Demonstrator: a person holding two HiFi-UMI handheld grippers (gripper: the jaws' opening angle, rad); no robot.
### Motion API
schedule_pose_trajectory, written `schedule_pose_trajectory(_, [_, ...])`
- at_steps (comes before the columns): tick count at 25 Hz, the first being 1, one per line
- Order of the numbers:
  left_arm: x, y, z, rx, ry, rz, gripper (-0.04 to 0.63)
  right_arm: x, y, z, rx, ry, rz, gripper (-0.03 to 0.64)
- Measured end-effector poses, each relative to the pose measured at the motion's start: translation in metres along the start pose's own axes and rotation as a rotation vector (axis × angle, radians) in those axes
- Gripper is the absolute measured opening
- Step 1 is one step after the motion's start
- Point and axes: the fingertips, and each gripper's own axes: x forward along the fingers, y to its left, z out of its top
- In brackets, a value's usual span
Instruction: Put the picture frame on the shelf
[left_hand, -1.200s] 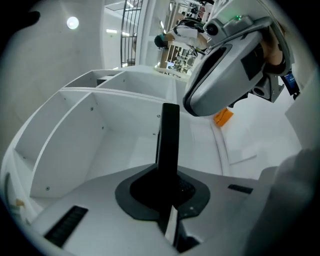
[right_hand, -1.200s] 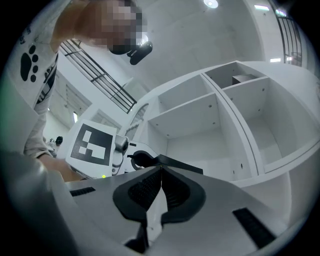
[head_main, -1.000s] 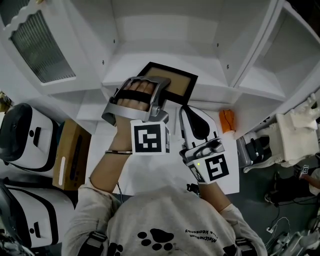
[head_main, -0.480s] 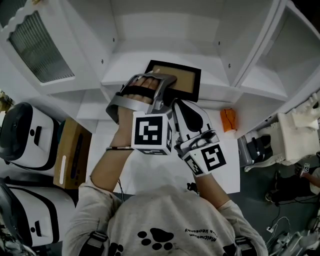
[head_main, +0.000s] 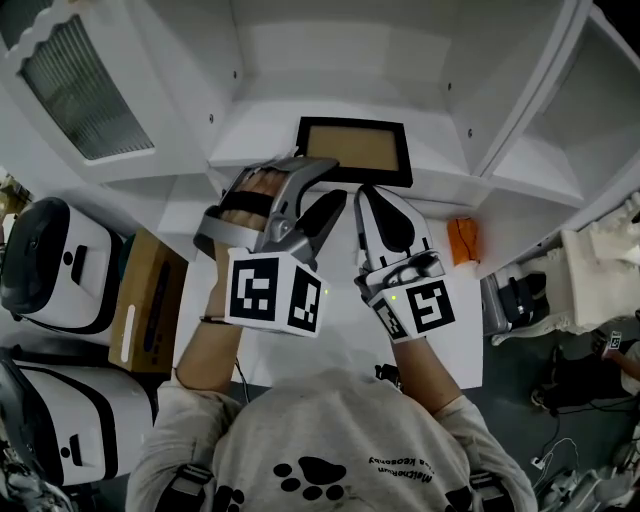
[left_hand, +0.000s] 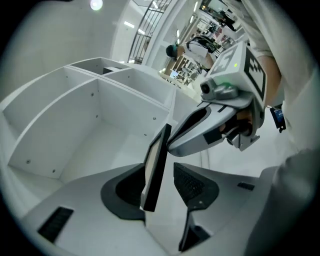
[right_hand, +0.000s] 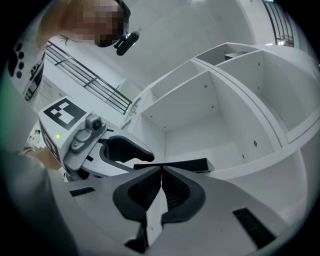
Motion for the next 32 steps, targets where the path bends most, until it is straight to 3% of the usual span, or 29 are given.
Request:
schedule_pose_trajectory(4, [-0.022,0.012,0.011,-0.131,-0.109,0.108,0.181,0.002,-0.003,0.0,-0.013,-0.004,-0.005,0.035])
schedule_pose_trajectory(5, [-0.025,0.012,0.013,-0.164,-0.131,0.124,0.147,0.003,-0.003,0.0,-0.016,-0.005,-0.007,0.035])
schedule_pose_trajectory(6, [-0.026,0.011,0.015,-0.198,-0.146,0.129,0.052,0.004,-0.004,-0.001,-0.02,-0.005,-0.008,0.035])
schedule_pose_trajectory(10, [-0.01,-0.003,0.004,-0.303,-0.121,0.069,0.02,0.006,-0.005,-0.001,-0.04,-0.002,-0.015,0.035])
schedule_pose_trajectory(16, [0.011,0.007,-0.008,-0.367,-0.102,0.115,0.02,0.008,-0.018,0.001,-0.066,-0.005,-0.05,0.035])
schedule_pose_trajectory(32, [0.031,0.012,-0.01,-0.462,-0.117,0.132,0.02,0.011,-0.053,0.004,-0.087,-0.002,-0.125,0.035])
